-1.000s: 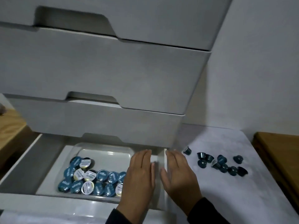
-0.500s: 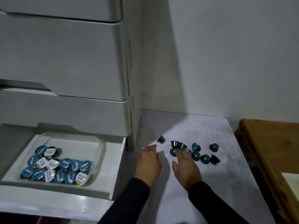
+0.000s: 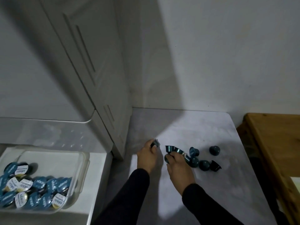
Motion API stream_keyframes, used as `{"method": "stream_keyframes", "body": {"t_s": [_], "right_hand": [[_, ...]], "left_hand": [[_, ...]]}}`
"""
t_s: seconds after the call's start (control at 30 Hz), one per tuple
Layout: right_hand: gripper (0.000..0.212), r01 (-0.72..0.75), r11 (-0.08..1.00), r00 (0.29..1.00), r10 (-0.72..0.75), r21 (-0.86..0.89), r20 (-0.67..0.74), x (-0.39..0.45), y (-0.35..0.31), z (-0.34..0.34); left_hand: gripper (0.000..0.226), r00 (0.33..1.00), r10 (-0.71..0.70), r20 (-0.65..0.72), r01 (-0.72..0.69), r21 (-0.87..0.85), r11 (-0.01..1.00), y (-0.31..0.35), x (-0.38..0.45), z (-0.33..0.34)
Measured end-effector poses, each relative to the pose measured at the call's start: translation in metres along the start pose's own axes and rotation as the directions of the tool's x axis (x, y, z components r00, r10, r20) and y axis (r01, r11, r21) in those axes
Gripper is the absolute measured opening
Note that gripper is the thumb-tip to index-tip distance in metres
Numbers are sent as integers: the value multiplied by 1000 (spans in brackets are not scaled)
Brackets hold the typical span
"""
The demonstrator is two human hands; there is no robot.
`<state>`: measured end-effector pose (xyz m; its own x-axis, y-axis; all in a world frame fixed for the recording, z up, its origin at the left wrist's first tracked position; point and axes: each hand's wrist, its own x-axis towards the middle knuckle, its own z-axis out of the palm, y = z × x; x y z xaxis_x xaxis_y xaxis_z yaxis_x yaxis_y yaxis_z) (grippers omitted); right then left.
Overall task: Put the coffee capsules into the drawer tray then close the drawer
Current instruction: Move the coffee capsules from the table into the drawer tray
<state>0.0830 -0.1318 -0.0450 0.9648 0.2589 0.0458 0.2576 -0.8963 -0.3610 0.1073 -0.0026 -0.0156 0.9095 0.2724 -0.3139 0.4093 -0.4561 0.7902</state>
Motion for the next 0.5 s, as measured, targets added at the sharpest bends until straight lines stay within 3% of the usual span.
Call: {"method": "stream_keyframes", "body": {"t_s": [0.23,0.37,0.5], "right_hand": [[22,3,1000,1000,-3,-3,-27,3,2,2],[26,-19,998,999,21,52,-39,0,2,2],[16,-46,987,999,49,152,-15,-4,6,5]], "left_hand": [[25,995,-82,-62,74,-130,989,3,13,7],[19,986,-156,-57,135,-275,952,1,15,11],[14,985,-159,-59,135,-293,946,-1,14,14]]}}
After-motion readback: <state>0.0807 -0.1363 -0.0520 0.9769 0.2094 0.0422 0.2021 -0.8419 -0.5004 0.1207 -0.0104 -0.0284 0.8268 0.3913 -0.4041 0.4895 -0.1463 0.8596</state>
